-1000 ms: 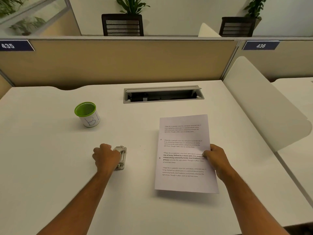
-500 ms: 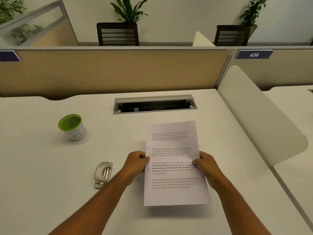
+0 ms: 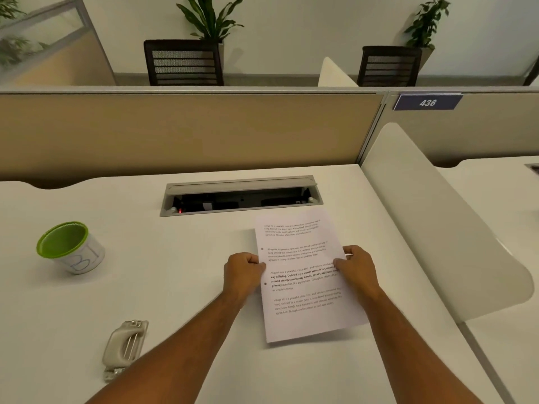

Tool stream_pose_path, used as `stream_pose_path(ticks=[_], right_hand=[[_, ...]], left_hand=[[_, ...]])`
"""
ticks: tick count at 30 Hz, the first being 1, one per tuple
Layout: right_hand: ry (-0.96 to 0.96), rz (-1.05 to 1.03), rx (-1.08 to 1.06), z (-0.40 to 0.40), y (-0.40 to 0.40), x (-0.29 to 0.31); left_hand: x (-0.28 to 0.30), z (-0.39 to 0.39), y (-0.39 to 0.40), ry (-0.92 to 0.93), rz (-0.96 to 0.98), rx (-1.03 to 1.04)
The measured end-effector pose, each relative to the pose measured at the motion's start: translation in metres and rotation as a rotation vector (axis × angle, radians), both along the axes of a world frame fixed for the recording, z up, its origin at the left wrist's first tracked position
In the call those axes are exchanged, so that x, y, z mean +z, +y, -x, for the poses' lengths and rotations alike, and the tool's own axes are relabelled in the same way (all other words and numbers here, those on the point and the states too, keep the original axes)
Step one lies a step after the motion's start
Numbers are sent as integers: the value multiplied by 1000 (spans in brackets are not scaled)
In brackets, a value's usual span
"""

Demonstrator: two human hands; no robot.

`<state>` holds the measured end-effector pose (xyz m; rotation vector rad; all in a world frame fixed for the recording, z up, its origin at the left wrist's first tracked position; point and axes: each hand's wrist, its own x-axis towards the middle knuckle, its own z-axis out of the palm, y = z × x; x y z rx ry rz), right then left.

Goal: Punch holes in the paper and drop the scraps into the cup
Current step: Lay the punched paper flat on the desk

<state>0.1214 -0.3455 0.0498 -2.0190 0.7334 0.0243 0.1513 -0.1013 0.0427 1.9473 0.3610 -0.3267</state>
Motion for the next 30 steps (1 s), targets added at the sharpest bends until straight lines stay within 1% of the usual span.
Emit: stream_pose_path(ticks=[6, 12, 16, 19, 23, 30], right_hand=[[13, 71, -31, -32, -4, -10], [63, 229, -2, -49, -7, -25], [57, 367, -14, -47, -6, -34], [39, 428, -25, -42, -5, -41], [-20, 457, -45, -37, -3, -45], [-71, 373, -91, -32, -9, -46]], left_hand=[[-6, -36, -19, -44, -92, 7], [-20, -56, -36, -84, -220, -48], [-28, -55, -36, -100, -314, -53], [-34, -52, -37, -131, -320, -50], [-35, -48, -38, -151, -310, -51], [-28, -36, -32, -145, -241, -35]])
